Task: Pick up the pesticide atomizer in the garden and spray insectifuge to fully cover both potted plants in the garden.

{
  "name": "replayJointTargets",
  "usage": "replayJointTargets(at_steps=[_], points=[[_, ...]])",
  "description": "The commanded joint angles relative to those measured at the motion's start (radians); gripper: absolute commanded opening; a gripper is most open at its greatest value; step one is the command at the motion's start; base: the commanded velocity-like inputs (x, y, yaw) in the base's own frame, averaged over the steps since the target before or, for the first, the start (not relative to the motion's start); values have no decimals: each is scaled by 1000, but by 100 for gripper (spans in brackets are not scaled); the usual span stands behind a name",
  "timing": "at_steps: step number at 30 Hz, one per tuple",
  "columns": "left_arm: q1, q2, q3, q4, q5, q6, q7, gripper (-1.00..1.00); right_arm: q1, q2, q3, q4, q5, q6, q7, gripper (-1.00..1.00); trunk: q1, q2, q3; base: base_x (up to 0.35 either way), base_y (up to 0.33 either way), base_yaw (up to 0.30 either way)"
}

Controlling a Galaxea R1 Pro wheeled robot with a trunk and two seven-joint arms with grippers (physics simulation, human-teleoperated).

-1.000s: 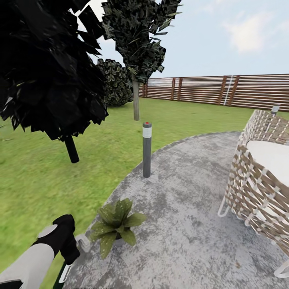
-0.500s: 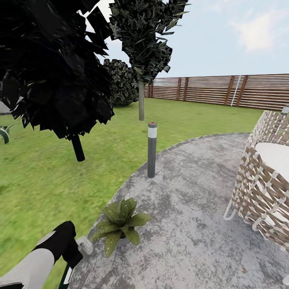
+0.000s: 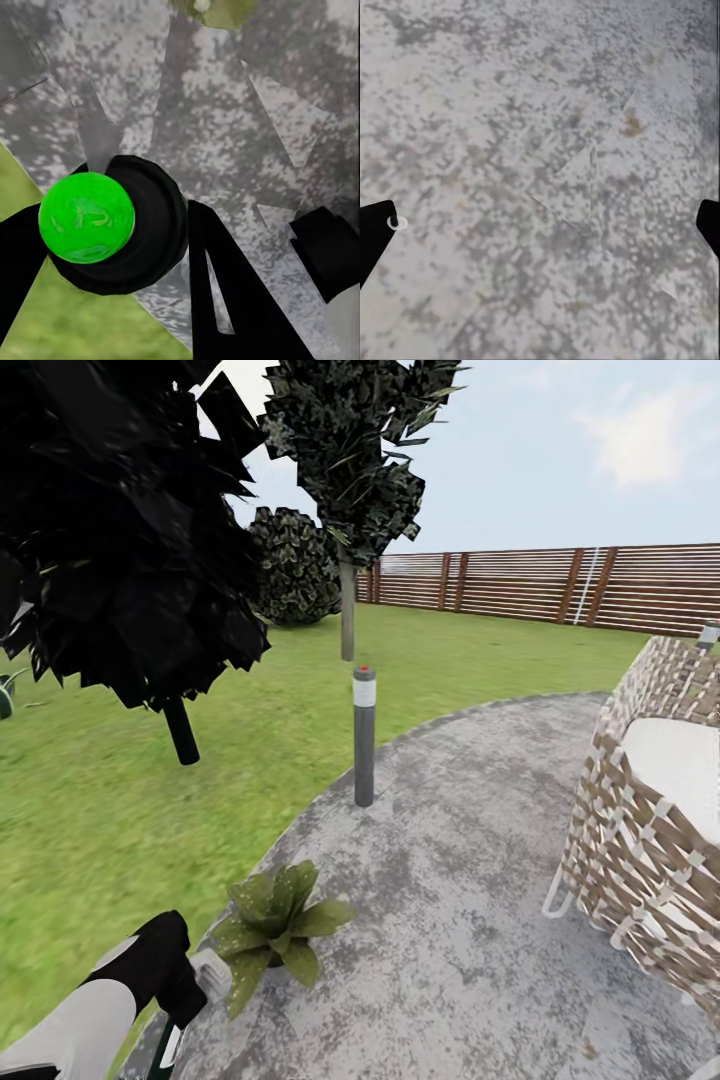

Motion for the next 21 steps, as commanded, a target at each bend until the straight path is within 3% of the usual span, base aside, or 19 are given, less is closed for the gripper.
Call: replayJointTargets(at_steps=[1, 5, 13, 21], points=[[0, -1, 7, -2, -7, 6, -7, -100, 0, 0, 9, 0, -10, -2, -1, 100, 0, 0, -1, -93, -258, 0], [0, 0, 7, -7, -7, 6, -7, -100, 0, 1, 9, 0, -10, -2, -1, 100, 0, 0, -1, -170, -244, 73], [0, 1, 7, -12, -6, 7, -6, -100, 0, 2, 9, -2, -11, -2, -1, 100, 0, 0, -1, -186, -240, 263], [0, -5, 9, -14, -6, 8, -7, -100, 0, 2, 9, -2, -11, -2, -1, 100, 0, 0, -1, 11, -184, 205]])
